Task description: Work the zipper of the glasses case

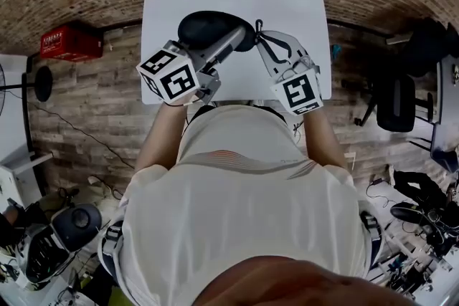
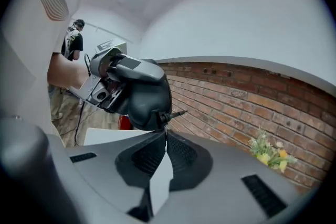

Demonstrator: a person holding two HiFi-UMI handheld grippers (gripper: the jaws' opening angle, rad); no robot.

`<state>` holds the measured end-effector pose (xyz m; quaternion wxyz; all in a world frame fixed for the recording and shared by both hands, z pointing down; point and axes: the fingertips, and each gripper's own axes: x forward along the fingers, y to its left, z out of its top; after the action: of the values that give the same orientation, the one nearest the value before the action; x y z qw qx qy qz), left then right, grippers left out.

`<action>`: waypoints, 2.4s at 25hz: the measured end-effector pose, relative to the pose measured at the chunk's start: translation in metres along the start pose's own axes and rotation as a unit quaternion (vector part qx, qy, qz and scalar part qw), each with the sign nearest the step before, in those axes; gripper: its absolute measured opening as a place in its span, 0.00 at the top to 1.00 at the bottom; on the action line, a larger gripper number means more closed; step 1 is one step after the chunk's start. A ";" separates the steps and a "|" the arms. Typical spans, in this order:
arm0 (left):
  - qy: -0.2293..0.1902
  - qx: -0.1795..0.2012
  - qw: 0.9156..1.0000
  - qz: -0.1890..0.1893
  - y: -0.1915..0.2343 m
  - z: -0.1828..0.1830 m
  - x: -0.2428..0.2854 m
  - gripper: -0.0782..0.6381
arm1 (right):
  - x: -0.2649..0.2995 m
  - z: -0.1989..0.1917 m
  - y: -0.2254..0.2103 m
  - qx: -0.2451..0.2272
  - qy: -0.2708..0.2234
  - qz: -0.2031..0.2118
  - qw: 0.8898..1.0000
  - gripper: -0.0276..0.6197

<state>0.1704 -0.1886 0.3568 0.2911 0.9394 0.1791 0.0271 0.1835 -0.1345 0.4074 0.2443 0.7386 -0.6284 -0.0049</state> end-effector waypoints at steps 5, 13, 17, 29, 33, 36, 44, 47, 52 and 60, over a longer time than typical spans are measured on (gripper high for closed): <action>0.026 -0.003 0.999 -0.027 -0.004 -0.002 -0.001 0.51 | -0.003 0.004 0.000 -0.067 -0.010 0.000 0.998 0.87; 0.117 -0.010 0.992 -0.055 -0.006 -0.020 -0.005 0.51 | -0.002 0.003 0.014 -0.121 -0.012 0.015 0.992 0.86; 0.162 0.022 0.985 -0.056 -0.009 -0.037 -0.006 0.51 | 0.001 0.002 0.020 -0.129 -0.011 0.024 0.991 0.86; 0.339 0.147 0.927 -0.063 -0.008 -0.103 -0.008 0.51 | 0.005 0.013 0.029 -0.166 -0.027 0.039 0.985 0.87; 0.359 0.170 0.916 -0.060 -0.001 -0.119 -0.005 0.51 | 0.004 0.020 0.025 -0.173 -0.034 0.034 0.984 0.87; 0.382 0.186 0.903 -0.061 0.002 -0.131 -0.005 0.51 | 0.002 0.024 0.025 -0.189 -0.034 0.034 0.981 0.87; 0.466 0.233 0.853 -0.043 0.019 -0.155 -0.015 0.51 | 0.004 0.022 0.032 -0.224 -0.024 0.049 0.973 0.86; 0.489 0.242 0.838 -0.035 0.027 -0.161 -0.017 0.51 | 0.007 0.019 0.034 -0.234 -0.019 0.057 0.970 0.86; 0.532 0.258 0.806 -0.034 0.034 -0.173 -0.021 0.51 | 0.008 0.009 0.041 -0.257 -0.005 0.081 0.963 0.86; 0.583 0.289 0.759 -0.031 0.054 -0.198 -0.029 0.51 | 0.015 -0.004 0.060 -0.294 0.017 0.132 0.947 0.85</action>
<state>0.1294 -0.1337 0.5529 -0.1542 0.7757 0.3424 0.5073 0.1325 -0.1520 0.4375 0.4592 0.5448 -0.6866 -0.1448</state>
